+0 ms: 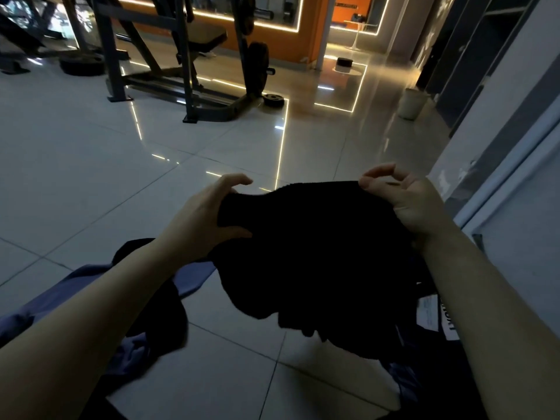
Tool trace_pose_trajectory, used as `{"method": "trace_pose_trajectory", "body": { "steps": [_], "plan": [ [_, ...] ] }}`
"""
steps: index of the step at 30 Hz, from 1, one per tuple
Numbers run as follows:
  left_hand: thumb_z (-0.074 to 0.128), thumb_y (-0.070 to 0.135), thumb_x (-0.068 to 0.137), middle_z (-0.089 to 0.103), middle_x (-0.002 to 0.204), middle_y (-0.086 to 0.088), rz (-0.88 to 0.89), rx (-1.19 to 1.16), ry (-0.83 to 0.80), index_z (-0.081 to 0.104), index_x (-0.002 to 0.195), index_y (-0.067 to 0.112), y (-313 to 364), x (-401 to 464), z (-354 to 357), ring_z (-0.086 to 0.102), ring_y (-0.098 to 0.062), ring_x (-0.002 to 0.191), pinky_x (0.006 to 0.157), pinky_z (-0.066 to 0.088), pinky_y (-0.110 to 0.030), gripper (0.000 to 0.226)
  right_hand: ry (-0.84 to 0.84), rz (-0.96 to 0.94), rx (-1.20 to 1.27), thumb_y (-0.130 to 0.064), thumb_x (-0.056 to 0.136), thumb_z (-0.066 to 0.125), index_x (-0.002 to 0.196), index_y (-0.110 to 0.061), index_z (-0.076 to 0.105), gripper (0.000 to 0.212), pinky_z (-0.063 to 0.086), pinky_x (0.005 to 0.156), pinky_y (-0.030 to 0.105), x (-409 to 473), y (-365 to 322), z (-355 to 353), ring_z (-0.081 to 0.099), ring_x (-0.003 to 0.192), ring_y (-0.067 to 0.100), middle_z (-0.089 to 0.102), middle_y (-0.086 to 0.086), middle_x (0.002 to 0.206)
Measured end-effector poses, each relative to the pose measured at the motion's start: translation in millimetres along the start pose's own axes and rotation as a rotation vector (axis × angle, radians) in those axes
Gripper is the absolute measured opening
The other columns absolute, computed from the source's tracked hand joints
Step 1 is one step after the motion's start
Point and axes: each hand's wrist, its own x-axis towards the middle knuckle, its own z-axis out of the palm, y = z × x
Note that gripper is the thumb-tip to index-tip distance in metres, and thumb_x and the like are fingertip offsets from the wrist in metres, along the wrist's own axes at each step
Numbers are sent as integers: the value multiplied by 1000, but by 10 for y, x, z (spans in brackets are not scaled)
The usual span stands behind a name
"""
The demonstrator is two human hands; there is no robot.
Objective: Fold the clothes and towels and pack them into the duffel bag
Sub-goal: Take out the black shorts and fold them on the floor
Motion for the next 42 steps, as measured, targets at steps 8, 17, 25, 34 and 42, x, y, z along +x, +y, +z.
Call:
{"method": "trace_pose_trajectory", "body": {
  "steps": [8, 17, 25, 34, 42],
  "plan": [
    [54, 34, 81, 50, 109, -4, 240, 318, 102, 51, 105, 23, -68, -7, -14, 62, -33, 75, 63, 54, -42, 27, -260, 100, -42, -40, 48, 90, 70, -19, 69, 37, 51, 55, 18, -75, 111, -237, 62, 58, 10, 65, 0, 66],
    [53, 43, 82, 54, 95, 7, -9, 306, 147, 59, 92, 24, -118, -77, -211, 56, -23, 75, 67, 47, -36, 23, -473, 176, -784, -9, 76, 78, 94, -23, 63, 27, 51, 74, 27, -222, 224, -267, 63, 88, 18, 65, 3, 94],
    [62, 13, 90, 56, 75, -4, -174, 193, 55, 56, 90, 11, -133, -109, -254, 53, -28, 68, 60, 40, -23, 7, -299, 52, -978, -14, 81, 74, 81, -28, 61, 19, 49, 69, 31, -282, 291, -339, 65, 86, 28, 68, 7, 85],
    [78, 19, 77, 60, 77, 28, 90, 151, -81, 50, 75, 39, 210, -91, -405, 55, 3, 59, 54, 40, -8, 35, -28, -131, -959, -13, 85, 68, 75, -23, 49, 23, 33, 56, 13, -359, 180, -445, 49, 68, 14, 54, -4, 73],
    [81, 16, 74, 58, 73, 18, -40, 264, -276, 43, 72, 35, 108, -206, -333, 52, 3, 59, 58, 41, -13, 42, -262, 68, -794, -6, 83, 68, 80, -24, 45, 30, 40, 59, 26, -513, 175, -651, 46, 58, 3, 51, -2, 72]
  ]
}}
